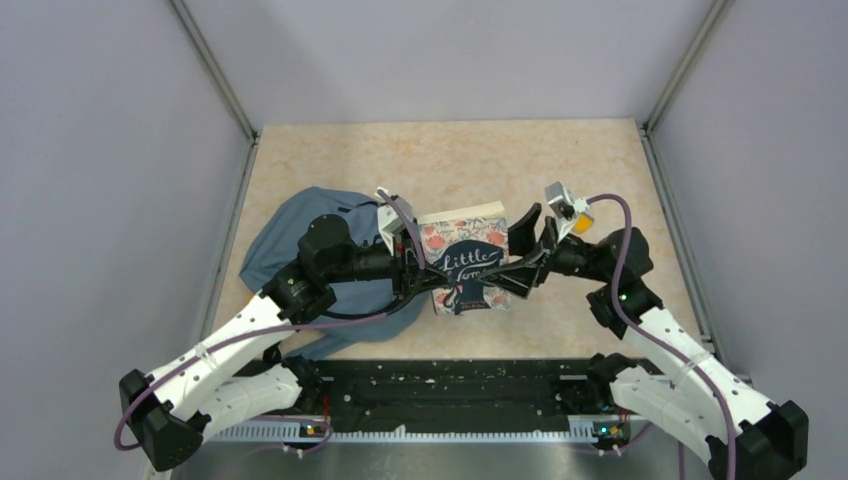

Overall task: Pack the student bag
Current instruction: Pick up the book from the center of the board.

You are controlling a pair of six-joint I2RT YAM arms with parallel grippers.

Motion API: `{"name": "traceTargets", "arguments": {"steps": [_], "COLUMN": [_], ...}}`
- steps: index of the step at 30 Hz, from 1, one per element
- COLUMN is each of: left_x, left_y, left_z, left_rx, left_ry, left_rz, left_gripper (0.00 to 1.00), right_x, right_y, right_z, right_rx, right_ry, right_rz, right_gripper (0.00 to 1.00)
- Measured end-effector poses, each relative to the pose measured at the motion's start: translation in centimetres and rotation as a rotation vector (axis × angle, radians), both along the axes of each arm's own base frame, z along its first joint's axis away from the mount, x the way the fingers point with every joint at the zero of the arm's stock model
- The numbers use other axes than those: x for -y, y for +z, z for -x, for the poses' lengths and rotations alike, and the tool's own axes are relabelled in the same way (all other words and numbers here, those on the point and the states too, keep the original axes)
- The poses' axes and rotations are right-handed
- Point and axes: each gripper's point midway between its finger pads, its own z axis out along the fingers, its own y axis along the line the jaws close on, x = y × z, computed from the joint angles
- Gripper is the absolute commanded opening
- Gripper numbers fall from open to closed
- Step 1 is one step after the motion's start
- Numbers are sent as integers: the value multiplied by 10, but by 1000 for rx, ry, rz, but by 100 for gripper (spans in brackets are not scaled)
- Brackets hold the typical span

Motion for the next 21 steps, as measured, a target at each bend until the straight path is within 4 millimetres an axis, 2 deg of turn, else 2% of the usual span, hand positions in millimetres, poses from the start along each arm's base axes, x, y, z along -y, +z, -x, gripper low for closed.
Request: {"name": "traceTargets", "arguments": {"steps": [5, 8, 12, 13, 15, 17, 19, 21], "left_x": [0, 1, 2, 2, 1, 0, -2, -8], "left_y": [2, 5, 5, 5, 3, 1, -2, -11], "left_z": [-1, 0, 3, 3, 1, -5, -20, -40], "left_rx": [11, 21, 24, 21, 22, 40, 65, 66], "left_ry": [0, -6, -16, -16, -6, 28, 113, 227], "left_rz": [8, 17, 18, 16, 10, -1, -18, -60], "left_gripper": [0, 0, 0, 6, 37, 62, 73, 78], "right_x": [0, -2, -5, -6, -7, -6, -4, 2], "right_y": [7, 6, -1, -2, -3, -4, -9, -19], "right_z": [14, 17, 16, 15, 12, 8, -4, -27], "right_rx": [15, 15, -18, -21, -25, -34, -69, -125], "right_ry": [75, 98, 133, 133, 124, 94, 6, -144], "right_rz": [-24, -20, -4, -3, -4, 0, 15, 47], "right_gripper": [57, 36, 0, 0, 0, 0, 0, 0]}}
